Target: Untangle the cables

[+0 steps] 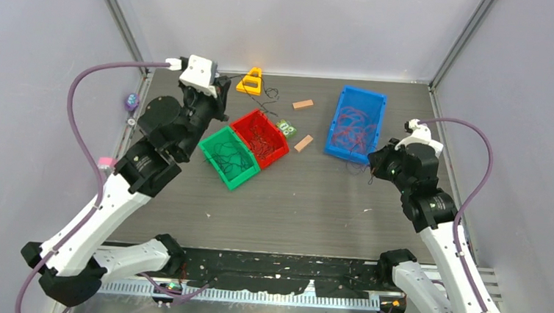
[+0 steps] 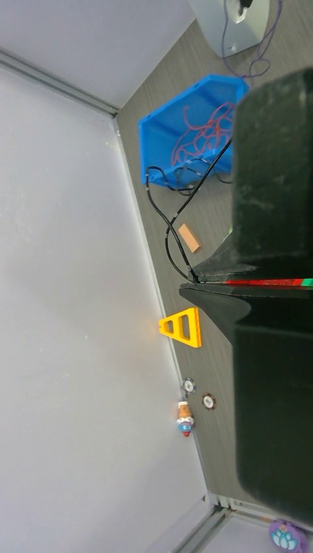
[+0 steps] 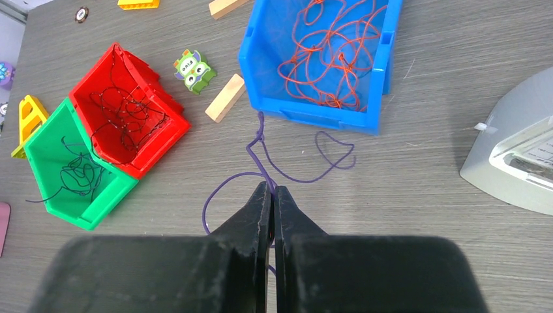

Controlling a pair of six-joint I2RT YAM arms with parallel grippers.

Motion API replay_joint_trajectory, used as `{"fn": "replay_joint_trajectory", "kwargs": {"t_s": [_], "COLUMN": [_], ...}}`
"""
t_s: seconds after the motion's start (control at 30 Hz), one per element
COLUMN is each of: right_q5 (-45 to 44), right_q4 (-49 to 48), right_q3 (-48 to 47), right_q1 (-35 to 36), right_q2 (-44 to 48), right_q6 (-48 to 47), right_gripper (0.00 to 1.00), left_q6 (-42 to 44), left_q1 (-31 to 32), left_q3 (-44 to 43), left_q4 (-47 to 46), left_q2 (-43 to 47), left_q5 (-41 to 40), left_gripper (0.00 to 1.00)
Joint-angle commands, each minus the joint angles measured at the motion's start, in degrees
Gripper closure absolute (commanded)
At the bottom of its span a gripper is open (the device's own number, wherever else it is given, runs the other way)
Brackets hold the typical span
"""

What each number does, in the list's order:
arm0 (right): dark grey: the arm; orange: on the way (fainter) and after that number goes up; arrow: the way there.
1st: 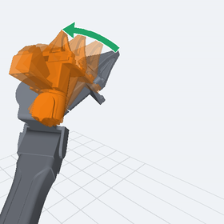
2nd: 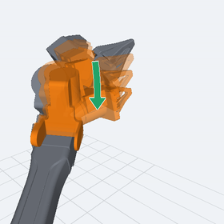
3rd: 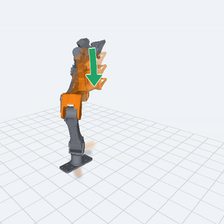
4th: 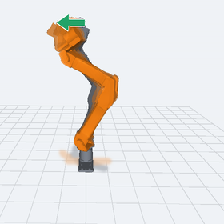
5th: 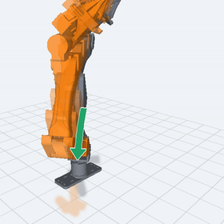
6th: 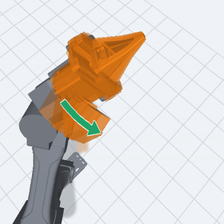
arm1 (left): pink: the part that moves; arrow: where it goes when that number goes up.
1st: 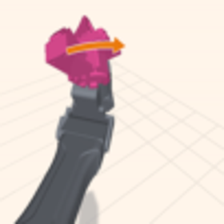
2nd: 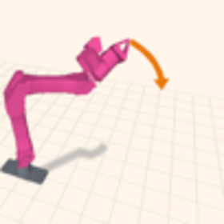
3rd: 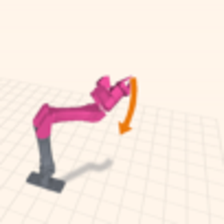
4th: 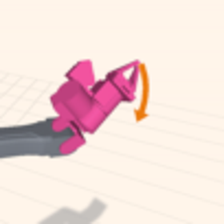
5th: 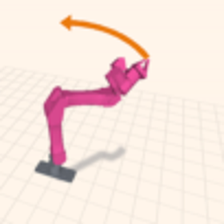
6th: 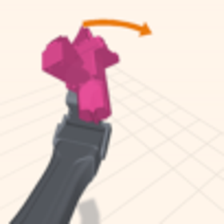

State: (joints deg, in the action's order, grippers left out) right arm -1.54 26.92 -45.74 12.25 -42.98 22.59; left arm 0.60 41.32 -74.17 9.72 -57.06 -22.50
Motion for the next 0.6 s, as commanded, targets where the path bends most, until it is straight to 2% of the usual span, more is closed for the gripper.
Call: {"fn": "replay_joint_trajectory", "kwargs": {"t_s": [0.0, 0.2, 0.4, 0.57], "right_q5": [0.7, 0.7, 0.7, 0.5], "right_q4": [-3.4, -3.4, -3.5, -3.4], "right_q3": [-1.6, -2.0, -1.8, -2.0], "right_q1": [-0.1, -0.1, -0.1, -0.1], "right_q2": [-0.2, -0.6, -0.6, -0.9], "right_q6": [-0.8, -1.2, -1.1, -1.3], "right_gripper": [0.95, 0.95, 0.95, 0.95], "left_q6": [0.7, -1.7, -6.4, -7.0], "left_q1": [-3.3, -8.2, -13.4, -15.2], "left_q3": [-4.5, -6.2, -1.3, -2.7], "left_q4": [-3.9, -6.9, -15.6, -15.3], "left_q2": [-3.3, -9.4, -14.1, -18.3], "left_q5": [3.4, 8.8, 15.8, 16.7], "left_gripper": [1.0, 1.0, 1.0, 1.0]}}
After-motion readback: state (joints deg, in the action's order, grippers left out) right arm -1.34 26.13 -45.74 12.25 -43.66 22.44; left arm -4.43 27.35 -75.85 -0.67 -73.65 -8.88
